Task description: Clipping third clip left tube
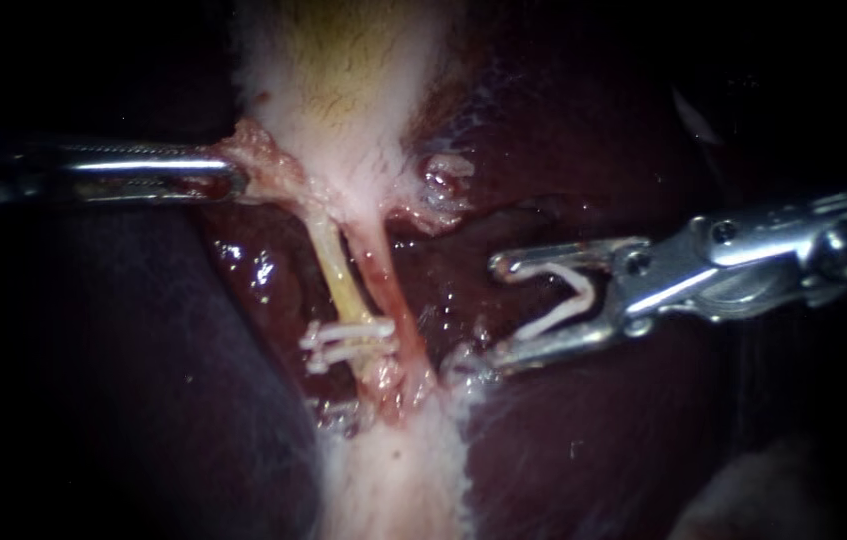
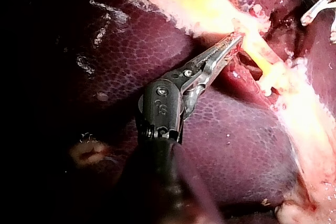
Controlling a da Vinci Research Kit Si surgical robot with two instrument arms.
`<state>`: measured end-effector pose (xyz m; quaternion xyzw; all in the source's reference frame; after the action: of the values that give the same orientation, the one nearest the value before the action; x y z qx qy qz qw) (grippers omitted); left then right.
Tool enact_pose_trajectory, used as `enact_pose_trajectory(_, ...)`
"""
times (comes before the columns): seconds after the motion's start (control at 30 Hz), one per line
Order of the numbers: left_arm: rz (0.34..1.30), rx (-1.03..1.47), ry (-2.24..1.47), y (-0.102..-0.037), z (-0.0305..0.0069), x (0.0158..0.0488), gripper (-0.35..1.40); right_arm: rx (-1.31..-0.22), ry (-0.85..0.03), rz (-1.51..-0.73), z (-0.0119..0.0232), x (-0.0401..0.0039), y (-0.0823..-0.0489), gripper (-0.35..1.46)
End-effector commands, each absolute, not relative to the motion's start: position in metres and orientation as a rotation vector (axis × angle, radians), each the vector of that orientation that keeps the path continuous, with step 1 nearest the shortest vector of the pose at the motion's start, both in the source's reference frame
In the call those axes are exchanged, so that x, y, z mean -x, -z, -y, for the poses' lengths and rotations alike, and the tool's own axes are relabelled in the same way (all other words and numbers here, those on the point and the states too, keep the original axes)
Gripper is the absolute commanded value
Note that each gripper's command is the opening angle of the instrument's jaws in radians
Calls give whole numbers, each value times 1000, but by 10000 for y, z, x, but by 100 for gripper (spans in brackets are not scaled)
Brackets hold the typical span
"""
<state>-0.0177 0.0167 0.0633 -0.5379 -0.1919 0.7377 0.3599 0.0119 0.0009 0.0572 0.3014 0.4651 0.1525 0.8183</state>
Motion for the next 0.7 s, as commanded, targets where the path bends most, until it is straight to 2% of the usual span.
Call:
enact_pose_trajectory(0.03,494,1387,-1902,-634,-166,178,-35,-652,-339,-996,-8,-125,-574,49)
enact_pose_trajectory(0.33,492,1386,-1902,-634,-166,181,-35,-673,-379,-995,-11,-156,-590,47)
enact_pose_trajectory(0.7,488,1384,-1901,-634,-166,182,-35,-690,-399,-993,-11,-187,-624,46)
